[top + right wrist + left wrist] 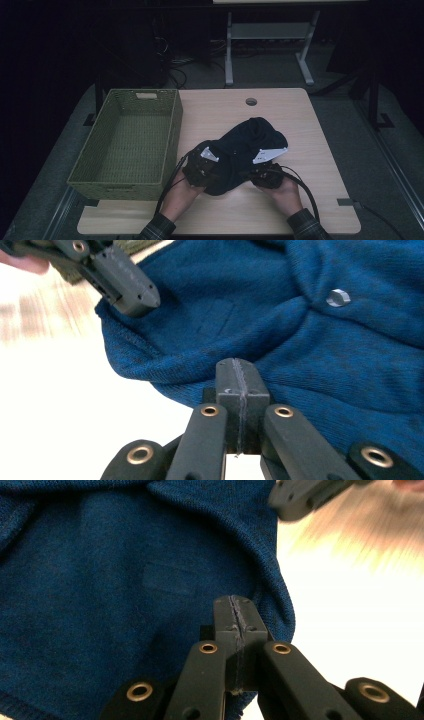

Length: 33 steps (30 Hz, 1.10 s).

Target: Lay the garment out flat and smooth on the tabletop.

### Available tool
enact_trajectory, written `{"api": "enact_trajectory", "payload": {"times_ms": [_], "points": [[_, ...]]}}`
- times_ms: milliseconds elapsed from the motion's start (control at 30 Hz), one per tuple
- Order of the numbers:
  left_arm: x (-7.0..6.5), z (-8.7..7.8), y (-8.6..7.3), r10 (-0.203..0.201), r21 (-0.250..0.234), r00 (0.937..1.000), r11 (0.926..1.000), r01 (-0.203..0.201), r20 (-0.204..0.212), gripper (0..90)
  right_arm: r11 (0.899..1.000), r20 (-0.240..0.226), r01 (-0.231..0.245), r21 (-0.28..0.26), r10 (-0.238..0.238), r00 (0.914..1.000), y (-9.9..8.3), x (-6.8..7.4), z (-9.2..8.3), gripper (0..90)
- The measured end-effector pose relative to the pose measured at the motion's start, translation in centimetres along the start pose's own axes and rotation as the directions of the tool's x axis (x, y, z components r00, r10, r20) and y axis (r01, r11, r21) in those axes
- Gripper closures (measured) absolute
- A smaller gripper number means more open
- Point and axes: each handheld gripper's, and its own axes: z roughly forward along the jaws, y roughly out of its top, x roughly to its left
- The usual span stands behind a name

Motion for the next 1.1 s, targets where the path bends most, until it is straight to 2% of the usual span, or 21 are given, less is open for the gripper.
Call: {"api": "enact_trajectory", "payload": {"times_ms": [133,267,400,800,967,1100], "points": [[-0.1,0.1,0.0,-0.004,0.000,1.0000,1.0000,0.004,0.001,89.9,1.000,0.001,0.016,0.016,-0.016,0.9999,-0.1,-0.1,1.1,89.9],[-0.1,0.2,0.0,-0.006,0.000,1.0000,1.0000,0.006,-0.001,89.9,0.997,0.019,0.047,0.065,-0.048,0.9987,-0.2,0.0,2.1,90.0],[-0.1,0.1,0.0,-0.004,0.000,1.0000,1.0000,0.004,-0.001,90.0,0.996,0.026,0.054,0.072,-0.056,0.9981,-0.3,0.2,2.0,90.0],[-0.2,0.0,0.9,0.001,-0.016,1.0000,0.9999,-0.001,0.001,90.0,0.985,0.022,0.100,0.138,-0.104,0.9943,-1.6,0.0,-0.3,89.9],[0.1,0.0,2.1,0.001,-0.033,1.0000,0.9994,-0.001,0.000,90.0,0.984,0.010,0.109,0.142,-0.112,0.9937,-2.6,-0.3,-1.5,89.9],[1.1,0.4,3.5,-0.008,-0.052,1.0000,0.9986,0.008,0.001,90.0,0.983,0.020,0.105,0.150,-0.109,0.9938,-3.4,-0.6,-2.6,89.9]]}}
